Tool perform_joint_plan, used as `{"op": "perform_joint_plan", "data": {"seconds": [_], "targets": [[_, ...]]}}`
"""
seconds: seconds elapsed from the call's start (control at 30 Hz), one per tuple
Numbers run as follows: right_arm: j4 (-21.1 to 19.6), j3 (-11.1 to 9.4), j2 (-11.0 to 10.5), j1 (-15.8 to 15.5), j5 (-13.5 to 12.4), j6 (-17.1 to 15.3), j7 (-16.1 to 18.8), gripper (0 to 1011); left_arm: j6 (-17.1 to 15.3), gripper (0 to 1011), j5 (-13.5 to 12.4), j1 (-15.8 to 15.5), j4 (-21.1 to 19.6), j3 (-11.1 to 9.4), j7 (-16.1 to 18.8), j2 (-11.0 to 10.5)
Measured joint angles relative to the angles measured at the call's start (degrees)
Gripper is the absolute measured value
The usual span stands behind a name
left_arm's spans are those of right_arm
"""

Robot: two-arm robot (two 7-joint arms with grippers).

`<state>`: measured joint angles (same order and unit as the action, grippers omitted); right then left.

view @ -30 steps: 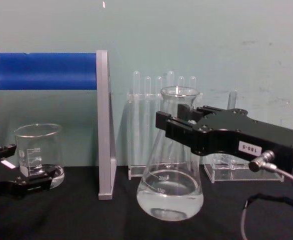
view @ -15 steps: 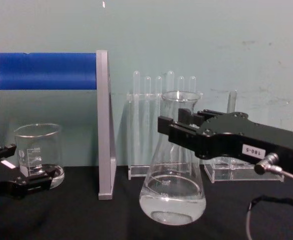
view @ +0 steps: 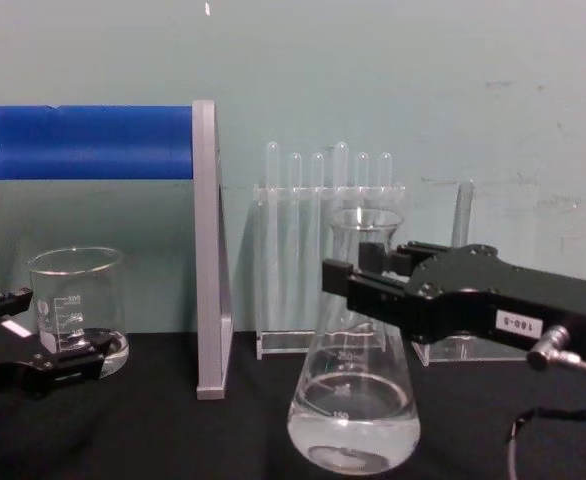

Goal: Grasp the erlenmeyer flask with one hand, shake it three times, then place it back.

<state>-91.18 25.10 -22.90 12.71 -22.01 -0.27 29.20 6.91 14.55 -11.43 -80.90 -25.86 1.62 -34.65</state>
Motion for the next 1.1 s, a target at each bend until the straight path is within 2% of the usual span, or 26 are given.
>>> {"op": "perform_joint_plan", "data": {"seconds": [0.37,0.73,1.1], "targets": [[4.73,1.36,-0.73,2.70,-1.52,2.48,2.83,457,0.00,1001,0.00,0.00,0.00,0.00,0.00,0.00],[10.54,3.06,0.40,5.83,-2.07,4.44,4.74,457,0.00,1001,0.00,0.00,0.00,0.00,0.00,0.00],[14.35,4.37,1.30,7.83,-2.31,5.12,6.17,457,0.00,1001,0.00,0.00,0.00,0.00,0.00,0.00]]}}
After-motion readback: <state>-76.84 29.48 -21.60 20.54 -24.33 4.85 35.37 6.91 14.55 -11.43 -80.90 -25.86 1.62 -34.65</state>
